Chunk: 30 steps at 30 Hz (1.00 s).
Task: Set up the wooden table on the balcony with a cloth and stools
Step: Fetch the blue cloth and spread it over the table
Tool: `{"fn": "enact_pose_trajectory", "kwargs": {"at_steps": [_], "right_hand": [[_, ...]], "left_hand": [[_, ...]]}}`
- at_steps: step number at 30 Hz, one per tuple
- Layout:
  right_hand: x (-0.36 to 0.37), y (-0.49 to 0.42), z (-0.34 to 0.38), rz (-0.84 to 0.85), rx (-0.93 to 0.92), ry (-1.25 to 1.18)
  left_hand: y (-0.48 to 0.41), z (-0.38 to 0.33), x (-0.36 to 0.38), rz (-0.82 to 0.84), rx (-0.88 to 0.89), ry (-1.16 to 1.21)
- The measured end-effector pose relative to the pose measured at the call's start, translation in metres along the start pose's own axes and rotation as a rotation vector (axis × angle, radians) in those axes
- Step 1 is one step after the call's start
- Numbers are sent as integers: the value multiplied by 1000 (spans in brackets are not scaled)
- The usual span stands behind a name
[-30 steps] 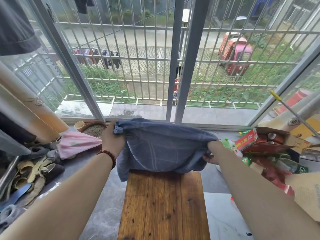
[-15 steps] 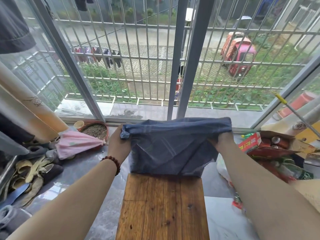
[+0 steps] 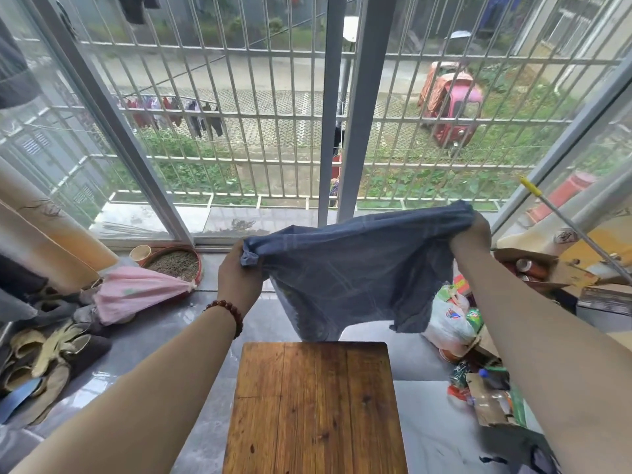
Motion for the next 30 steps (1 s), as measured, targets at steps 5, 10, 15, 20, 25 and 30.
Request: {"fn": "enact_pose_trajectory", "kwargs": {"at_steps": [5, 10, 15, 20, 25, 30], "right_hand": [[-9, 33, -15, -27, 25, -60], [-14, 64, -26, -48, -10, -10], [-20, 89, -39, 1, -2, 85], [-15, 109, -44, 78, 8, 115], [-5, 134, -53, 145, 8, 107], [0, 153, -67, 180, -13, 172]], "left_hand": [[-3, 4, -7, -17, -5, -85], [0, 3, -28, -32, 7, 67], [2, -1, -43, 2, 91, 235], [17, -3, -60, -65, 129, 266], [40, 29, -75, -117, 46, 122], [72, 57, -81, -127, 11, 30]]}}
Point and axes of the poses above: each hand's wrist, its own y-axis away from the middle knuckle, its own x-axis out of the palm, z = x × y, the point moved 5 cm from there along -y, towards the middle knuckle, and after that the axes turned 3 degrees about -z, right-handed, at the moved point
